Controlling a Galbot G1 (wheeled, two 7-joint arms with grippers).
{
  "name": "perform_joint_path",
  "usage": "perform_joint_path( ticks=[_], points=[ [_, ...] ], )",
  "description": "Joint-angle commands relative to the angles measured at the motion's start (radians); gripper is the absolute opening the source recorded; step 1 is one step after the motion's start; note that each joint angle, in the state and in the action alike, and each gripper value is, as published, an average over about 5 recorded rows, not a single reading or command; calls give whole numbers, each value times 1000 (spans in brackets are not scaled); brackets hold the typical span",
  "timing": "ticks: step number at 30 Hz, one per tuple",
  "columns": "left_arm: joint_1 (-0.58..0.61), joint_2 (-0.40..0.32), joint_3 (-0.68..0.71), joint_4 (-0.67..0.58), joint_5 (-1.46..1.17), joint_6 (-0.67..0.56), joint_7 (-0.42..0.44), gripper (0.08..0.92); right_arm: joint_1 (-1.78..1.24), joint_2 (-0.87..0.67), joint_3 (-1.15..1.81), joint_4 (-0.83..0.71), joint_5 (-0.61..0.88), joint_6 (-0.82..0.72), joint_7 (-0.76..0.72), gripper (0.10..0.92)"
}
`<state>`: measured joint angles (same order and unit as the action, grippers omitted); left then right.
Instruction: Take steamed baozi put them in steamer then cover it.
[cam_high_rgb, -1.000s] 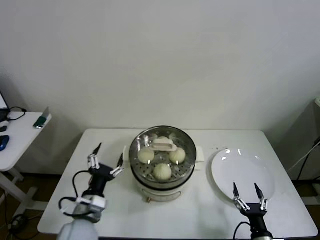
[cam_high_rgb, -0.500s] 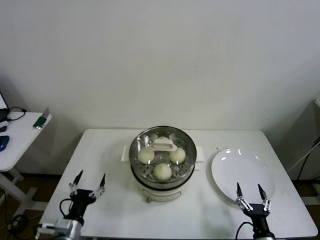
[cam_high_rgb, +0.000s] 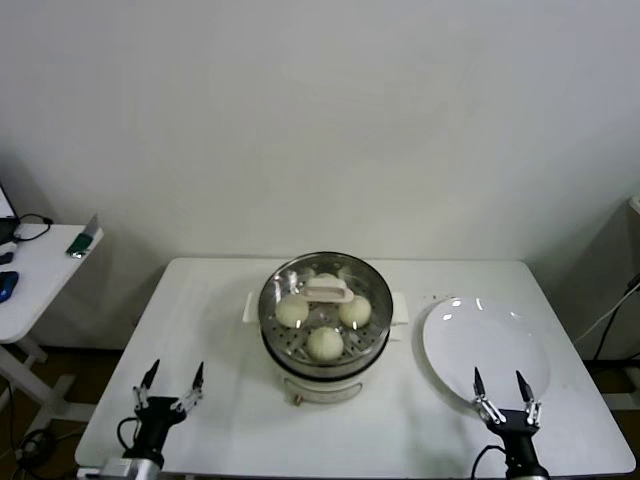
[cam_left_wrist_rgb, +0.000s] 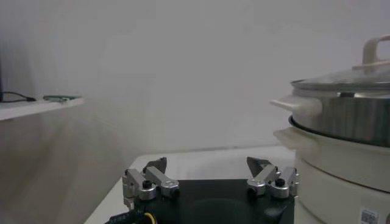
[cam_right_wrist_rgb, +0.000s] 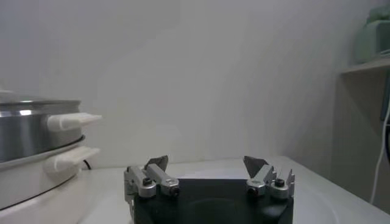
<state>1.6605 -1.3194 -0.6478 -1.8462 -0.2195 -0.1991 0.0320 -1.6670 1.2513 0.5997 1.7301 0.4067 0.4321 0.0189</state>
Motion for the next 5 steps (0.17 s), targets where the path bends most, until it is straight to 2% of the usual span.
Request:
perform_joint_path(
  ticks=[1, 5],
  points=[
    [11, -3, -1, 25, -37, -31, 1, 823, 1, 0, 0, -2, 2, 1, -2, 823],
    [11, -4, 1, 21, -35, -31, 1, 823, 0, 0, -1, 0, 2, 1, -2, 823]
  ],
)
